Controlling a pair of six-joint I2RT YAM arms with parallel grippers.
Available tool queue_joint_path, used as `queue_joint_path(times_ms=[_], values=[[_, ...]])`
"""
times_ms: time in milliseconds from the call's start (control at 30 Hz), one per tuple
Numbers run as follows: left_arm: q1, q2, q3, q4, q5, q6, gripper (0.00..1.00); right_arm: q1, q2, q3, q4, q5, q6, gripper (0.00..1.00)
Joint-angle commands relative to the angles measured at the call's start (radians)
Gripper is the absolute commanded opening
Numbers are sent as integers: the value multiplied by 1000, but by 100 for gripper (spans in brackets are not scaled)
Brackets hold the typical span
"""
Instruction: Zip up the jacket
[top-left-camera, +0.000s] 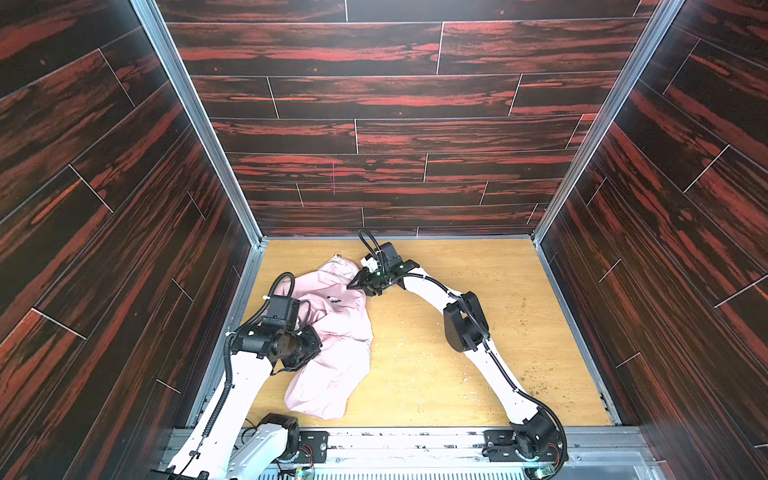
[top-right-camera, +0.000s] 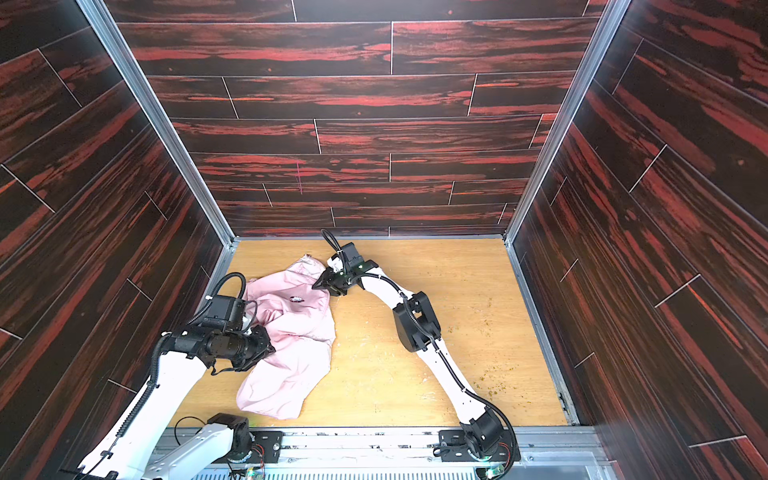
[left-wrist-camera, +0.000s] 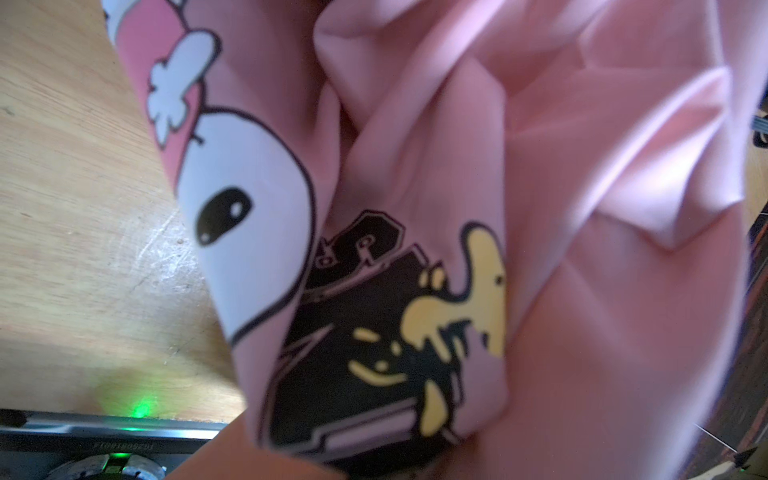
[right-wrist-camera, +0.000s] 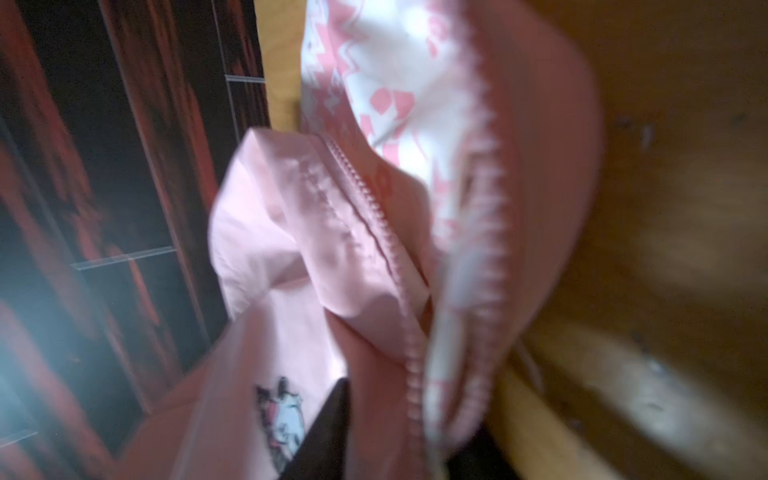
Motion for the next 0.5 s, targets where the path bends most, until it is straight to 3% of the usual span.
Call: queue_joint_path(times_ms=[0,67,267,467], values=[[5,-6,14,-8,-30,-6,0,-18,2,-5,27,-31,17,13],[5,10,32,3,-42,3,0,-35,-43,-16,36,-37,21,0],[6,121,128,26,-125,38,0,-109,-226,-97,52,-28,15,0],[10,290,297,68,-242,84,0,-184,-445,-256,-11,20,-72,0]])
